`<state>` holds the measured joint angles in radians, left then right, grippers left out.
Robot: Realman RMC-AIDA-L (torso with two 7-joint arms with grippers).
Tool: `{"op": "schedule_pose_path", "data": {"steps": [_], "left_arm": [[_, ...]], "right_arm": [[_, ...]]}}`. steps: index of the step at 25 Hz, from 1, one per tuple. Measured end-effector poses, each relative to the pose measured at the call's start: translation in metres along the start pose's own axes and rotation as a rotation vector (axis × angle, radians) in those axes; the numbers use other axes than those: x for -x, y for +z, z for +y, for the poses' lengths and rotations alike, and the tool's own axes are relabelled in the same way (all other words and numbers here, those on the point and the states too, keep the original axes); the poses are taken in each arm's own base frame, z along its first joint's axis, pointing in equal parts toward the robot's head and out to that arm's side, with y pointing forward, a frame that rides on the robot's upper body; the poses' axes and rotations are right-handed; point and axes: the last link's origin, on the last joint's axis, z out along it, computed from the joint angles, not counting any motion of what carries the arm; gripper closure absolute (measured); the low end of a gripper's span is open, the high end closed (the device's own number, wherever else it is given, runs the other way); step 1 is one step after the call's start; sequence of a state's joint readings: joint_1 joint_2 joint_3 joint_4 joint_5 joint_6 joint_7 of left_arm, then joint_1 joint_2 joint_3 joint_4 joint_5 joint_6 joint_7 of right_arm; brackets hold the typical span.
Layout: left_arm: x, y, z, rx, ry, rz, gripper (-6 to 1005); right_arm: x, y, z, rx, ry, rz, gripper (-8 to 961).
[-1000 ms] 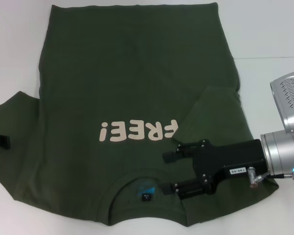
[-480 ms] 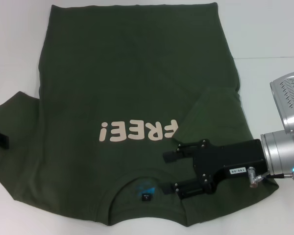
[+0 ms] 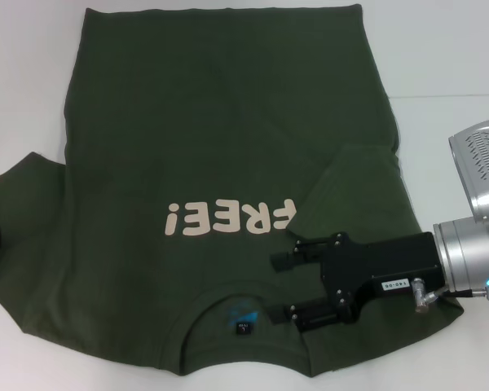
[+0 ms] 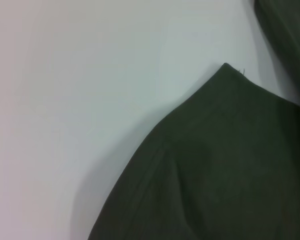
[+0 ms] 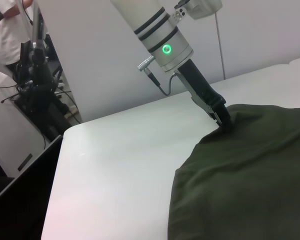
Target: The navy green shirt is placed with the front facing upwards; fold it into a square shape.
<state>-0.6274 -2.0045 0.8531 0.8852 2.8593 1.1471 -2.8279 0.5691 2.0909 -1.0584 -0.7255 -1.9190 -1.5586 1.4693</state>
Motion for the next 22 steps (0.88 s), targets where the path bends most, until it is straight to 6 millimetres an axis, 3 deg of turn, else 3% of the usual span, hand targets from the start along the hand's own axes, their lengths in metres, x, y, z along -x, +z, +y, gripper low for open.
{"op": "schedule_pose_path", "data": {"steps": [2,13,18,22], "left_arm": [[0.0004,0.0002,-0.0005,-0.002,0.004,-0.001,847],[0.0013,0.0012,-0.0009,-0.008,0.017,0.004,848],[0.0005,0.0011,-0.0015,-0.010,0.017,0.010,930],[0.0001,0.0008,-0.0020,-0.011,0.017,0.011,931]], "right_arm": [[0.0000,0.0003,0.0002,0.001,0.000,-0.001,118],[0.0012,0.0010,0.0008,0.008,0.006,-0.001,119],[0.0000,0.0015,0.0012,0.010,0.012,-0.002,118],[0.0004,0.0020,0.0006,0.009,0.012,-0.001,119]]}}
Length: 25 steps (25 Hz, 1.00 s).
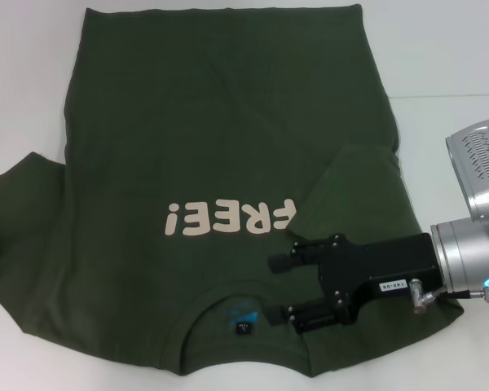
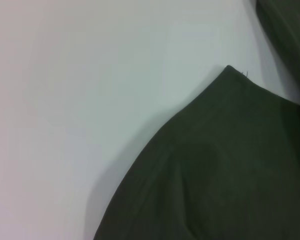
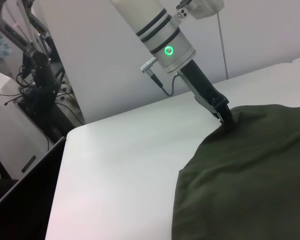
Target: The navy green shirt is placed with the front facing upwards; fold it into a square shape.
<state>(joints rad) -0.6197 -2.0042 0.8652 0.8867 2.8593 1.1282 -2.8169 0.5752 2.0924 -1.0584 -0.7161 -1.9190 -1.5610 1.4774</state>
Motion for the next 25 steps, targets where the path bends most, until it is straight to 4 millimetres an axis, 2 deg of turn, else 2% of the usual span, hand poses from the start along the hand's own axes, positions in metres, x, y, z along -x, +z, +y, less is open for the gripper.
{"op": "schedule_pose_path", "data": {"steps": [19,25], "left_arm": [[-0.003,0.000,0.006,0.001,0.055,0.003,967],[-0.010,-0.006,0.025,0.030,0.089,0.047,967]], "right_arm": [[0.001,-0.001,-0.002,-0.012,-0.003,0.000,119],[0.001,-0.001,-0.003,-0.017,-0.005,-0.001,118]]}}
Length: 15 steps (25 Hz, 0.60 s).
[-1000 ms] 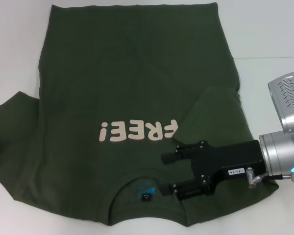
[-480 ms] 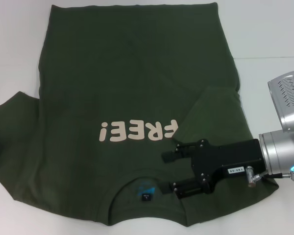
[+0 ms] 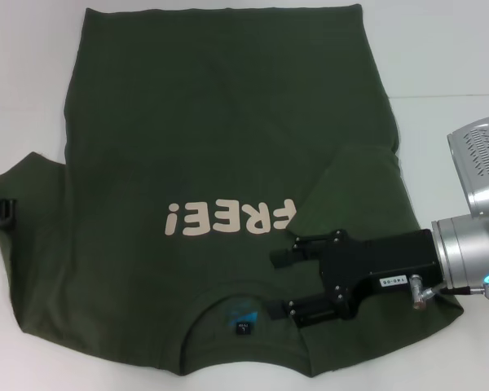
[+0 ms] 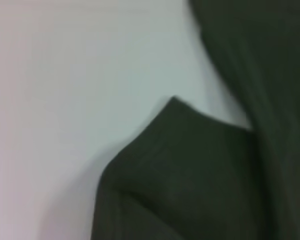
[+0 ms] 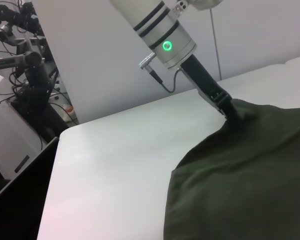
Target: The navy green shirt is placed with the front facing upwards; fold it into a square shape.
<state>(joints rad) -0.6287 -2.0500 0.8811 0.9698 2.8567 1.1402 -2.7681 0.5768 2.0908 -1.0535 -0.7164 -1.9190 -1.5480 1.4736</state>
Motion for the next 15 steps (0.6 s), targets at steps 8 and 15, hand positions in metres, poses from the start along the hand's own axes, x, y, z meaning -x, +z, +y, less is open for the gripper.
{"op": "schedule_pose_path", "data": {"steps": [8,15], "left_arm": [[-0.011,-0.003,0.033,0.101,0.048,0.043,967],[-0.018,0.000,0.066,0.199,0.093,0.065,967]], "right_arm": [[-0.001,-0.001,-0.001,-0.005,0.001,0.000,118],[-0.002,-0.002,-0.001,-0.010,0.002,0.000,119]]}}
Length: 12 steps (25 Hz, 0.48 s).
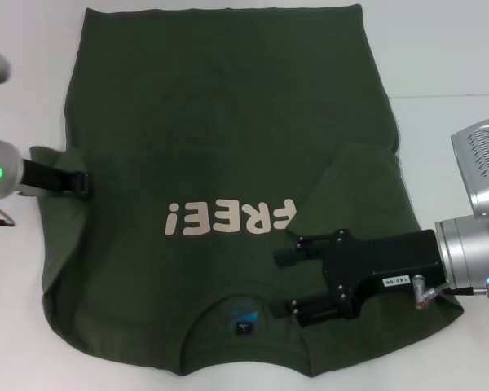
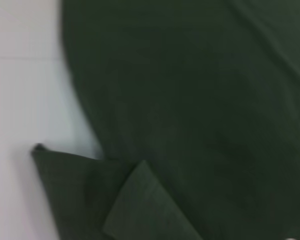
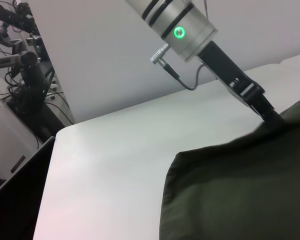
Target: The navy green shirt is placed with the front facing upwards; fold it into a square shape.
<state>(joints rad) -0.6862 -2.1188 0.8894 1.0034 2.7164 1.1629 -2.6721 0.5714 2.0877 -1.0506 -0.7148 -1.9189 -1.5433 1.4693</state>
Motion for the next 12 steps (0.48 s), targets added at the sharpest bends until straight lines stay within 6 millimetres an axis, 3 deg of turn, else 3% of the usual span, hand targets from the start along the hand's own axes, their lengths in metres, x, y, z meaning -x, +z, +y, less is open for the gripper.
{"op": "schedule_pose_path", "data": {"steps": [12], "left_arm": [[0.008,0.022,0.030,0.082,0.058,-0.029,966]], "right_arm": [[0.000,0.000,-0.001,-0.004,-0.004,0.002,119]]}}
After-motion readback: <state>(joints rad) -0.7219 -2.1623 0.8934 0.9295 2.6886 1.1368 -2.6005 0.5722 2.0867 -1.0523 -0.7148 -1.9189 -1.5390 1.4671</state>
